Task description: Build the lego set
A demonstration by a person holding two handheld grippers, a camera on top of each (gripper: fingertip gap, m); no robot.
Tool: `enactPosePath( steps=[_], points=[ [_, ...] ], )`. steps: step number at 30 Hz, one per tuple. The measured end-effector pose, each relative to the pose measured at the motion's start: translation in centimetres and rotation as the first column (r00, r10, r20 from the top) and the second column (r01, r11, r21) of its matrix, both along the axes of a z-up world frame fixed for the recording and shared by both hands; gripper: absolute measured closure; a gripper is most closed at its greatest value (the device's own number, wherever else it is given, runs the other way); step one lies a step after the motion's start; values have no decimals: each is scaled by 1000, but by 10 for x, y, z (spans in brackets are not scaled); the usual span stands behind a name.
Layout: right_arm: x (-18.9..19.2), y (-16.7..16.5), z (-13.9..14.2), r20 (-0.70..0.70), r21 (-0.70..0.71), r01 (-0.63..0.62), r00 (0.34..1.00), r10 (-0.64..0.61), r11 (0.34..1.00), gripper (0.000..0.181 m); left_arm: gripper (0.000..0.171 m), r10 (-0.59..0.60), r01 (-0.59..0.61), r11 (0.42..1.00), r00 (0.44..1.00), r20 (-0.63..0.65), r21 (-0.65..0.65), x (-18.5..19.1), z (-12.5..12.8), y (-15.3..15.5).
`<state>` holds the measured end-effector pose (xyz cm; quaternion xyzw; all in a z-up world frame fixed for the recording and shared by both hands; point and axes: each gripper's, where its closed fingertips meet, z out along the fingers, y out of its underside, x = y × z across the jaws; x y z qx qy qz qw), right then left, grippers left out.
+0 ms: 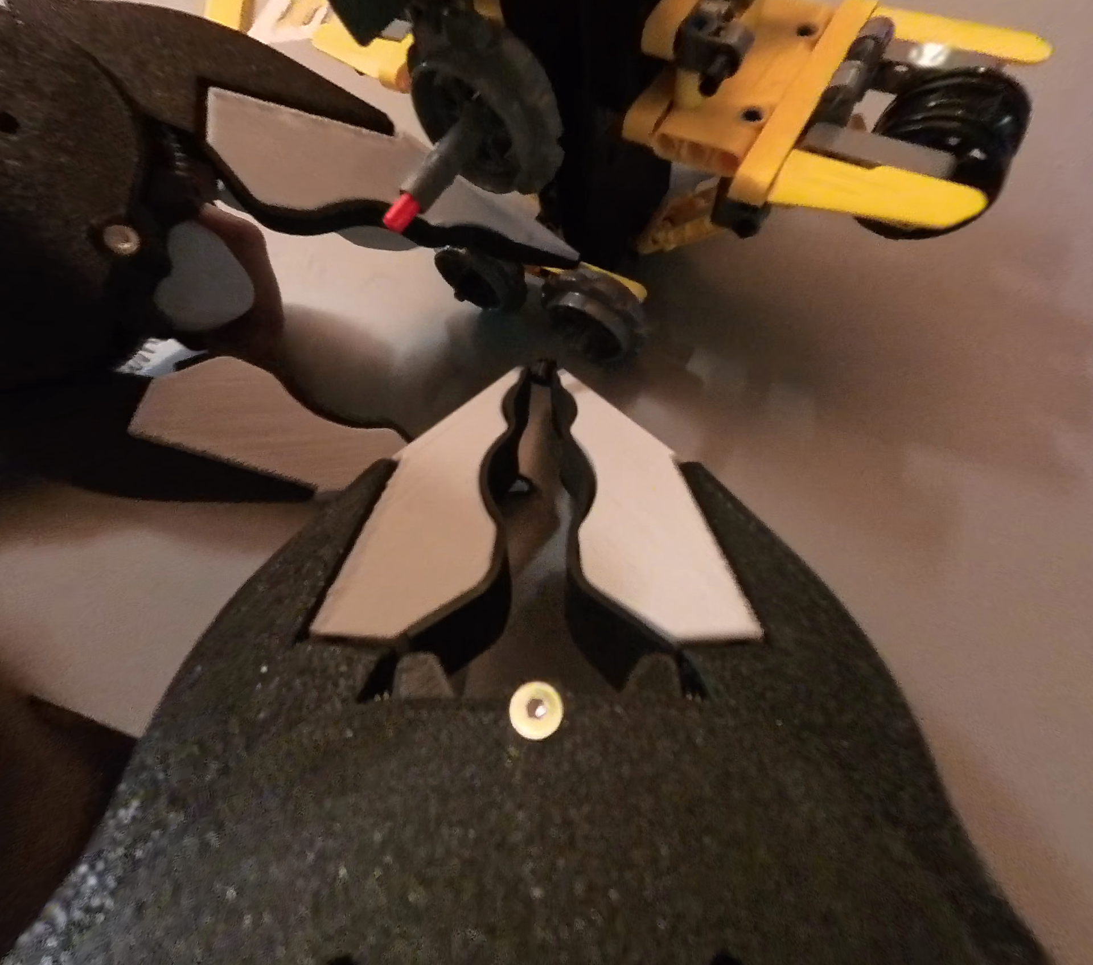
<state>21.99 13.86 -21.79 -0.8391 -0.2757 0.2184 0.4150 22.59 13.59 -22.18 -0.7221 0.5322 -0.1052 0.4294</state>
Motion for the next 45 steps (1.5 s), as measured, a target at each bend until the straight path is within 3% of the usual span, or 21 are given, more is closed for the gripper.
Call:
enactPosePath(
  steps=[15,45],
  points=[
    [6,7,2,-7,-1,103,995,-103,995,175,101,-8,8,1000,1000,-7,7,0,-1,-1],
    [7,11,6,-34,-50,118,992,-120,992,175,106,-14,14,1000,1000,-13,26,0,-1,-3]
  ],
)
